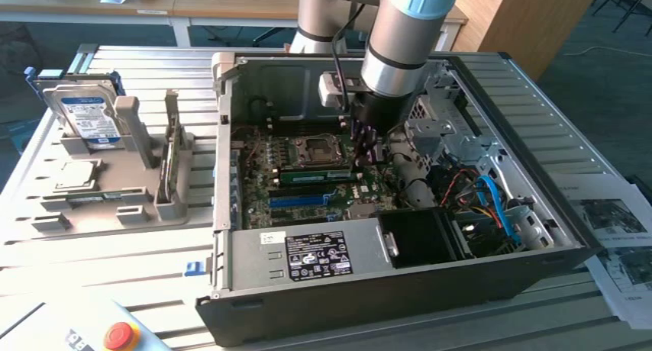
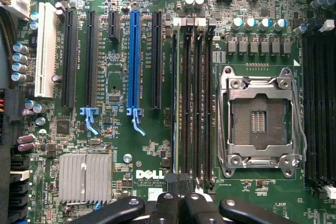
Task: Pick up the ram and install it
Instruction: 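Press down the ram until it locks into place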
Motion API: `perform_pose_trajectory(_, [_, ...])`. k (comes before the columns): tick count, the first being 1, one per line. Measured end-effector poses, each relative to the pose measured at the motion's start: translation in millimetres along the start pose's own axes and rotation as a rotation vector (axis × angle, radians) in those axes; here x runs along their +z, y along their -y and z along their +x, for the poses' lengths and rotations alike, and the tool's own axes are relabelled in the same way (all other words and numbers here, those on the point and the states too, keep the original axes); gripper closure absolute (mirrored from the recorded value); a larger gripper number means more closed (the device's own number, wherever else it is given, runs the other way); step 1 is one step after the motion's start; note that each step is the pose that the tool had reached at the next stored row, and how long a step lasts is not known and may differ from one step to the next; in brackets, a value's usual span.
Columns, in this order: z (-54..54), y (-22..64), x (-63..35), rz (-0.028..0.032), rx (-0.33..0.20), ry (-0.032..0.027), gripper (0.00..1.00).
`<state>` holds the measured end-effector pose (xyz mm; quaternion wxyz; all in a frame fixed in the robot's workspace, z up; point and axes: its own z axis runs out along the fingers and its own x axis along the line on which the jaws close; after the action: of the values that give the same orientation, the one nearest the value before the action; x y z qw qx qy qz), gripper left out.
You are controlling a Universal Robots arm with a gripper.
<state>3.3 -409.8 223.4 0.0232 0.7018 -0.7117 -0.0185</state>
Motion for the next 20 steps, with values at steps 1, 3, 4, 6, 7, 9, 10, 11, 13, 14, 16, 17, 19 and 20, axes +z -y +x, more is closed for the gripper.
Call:
perform_pose_trajectory(1, [0.0, 0.0, 0.0, 0.0, 0.0, 0.0, 0.9])
perform_pose_trajectory(3, [0.0, 0.0, 0.1, 0.0, 0.0, 0.0001, 0.9])
perform_pose_trajectory(4, [0.0, 0.0, 0.1, 0.0, 0.0, 0.0002, 0.9])
perform_pose_trajectory(6, [0.0, 0.0, 0.4, 0.0001, 0.0, 0.0002, 0.9])
perform_pose_trajectory(7, [0.0, 0.0, 0.6, 0.0001, 0.0, 0.0001, 0.9])
perform_pose_trajectory(9, [0.0, 0.1, 1.0, 0.0, 0.0, 0.0, 0.9])
perform_pose_trajectory(10, [0.0, 0.1, 1.1, 0.0, 0.0, 0.0, 0.9])
perform_pose_trajectory(11, [0.0, 0.0, 1.1, 0.0, 0.0, 0.0001, 0.9])
perform_pose_trajectory(13, [0.0, 0.1, 1.2, 0.0, 0.0, 0.0002, 0.9])
perform_pose_trajectory(14, [0.0, 0.0, 1.2, 0.0, 0.0, 0.0002, 0.9])
perform_pose_trajectory(16, [0.0, 0.1, 1.7, 0.0001, 0.0, 0.0001, 0.9])
perform_pose_trajectory(17, [0.1, 0.1, 1.8, 0.0, 0.0, -0.0001, 0.9])
perform_pose_trajectory(19, [0.1, 0.1, 1.8, 0.0, 0.0, -0.0001, 0.9])
perform_pose_trajectory(20, [0.1, 0.1, 1.9, 0.0, 0.0, 0.0, 0.9])
